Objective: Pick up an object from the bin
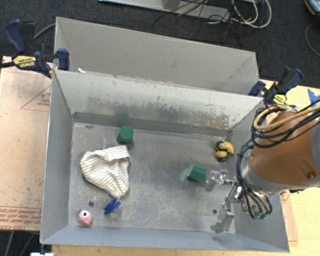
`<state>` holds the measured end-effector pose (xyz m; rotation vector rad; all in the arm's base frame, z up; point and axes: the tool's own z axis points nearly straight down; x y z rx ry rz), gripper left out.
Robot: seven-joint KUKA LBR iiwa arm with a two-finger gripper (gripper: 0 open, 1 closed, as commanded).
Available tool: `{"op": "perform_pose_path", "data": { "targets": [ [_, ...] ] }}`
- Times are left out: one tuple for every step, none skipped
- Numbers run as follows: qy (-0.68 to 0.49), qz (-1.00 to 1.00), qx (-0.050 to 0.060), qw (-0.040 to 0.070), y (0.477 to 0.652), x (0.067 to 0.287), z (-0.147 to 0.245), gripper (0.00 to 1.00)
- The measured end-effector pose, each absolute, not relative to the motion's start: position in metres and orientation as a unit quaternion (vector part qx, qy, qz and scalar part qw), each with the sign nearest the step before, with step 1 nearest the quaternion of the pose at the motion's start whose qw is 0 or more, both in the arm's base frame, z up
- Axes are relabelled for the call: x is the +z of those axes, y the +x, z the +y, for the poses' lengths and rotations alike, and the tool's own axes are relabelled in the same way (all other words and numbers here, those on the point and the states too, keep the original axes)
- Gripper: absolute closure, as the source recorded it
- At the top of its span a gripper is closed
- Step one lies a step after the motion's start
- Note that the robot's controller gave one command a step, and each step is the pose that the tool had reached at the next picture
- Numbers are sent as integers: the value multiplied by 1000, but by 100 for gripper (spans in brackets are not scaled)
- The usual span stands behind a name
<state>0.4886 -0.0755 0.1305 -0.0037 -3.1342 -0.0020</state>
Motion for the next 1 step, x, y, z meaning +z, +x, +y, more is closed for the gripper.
{"op": "perform_pose_path", "data": {
  "targets": [
    [0, -1000, 0, 0, 491, 135, -75, 0]
  ]
}}
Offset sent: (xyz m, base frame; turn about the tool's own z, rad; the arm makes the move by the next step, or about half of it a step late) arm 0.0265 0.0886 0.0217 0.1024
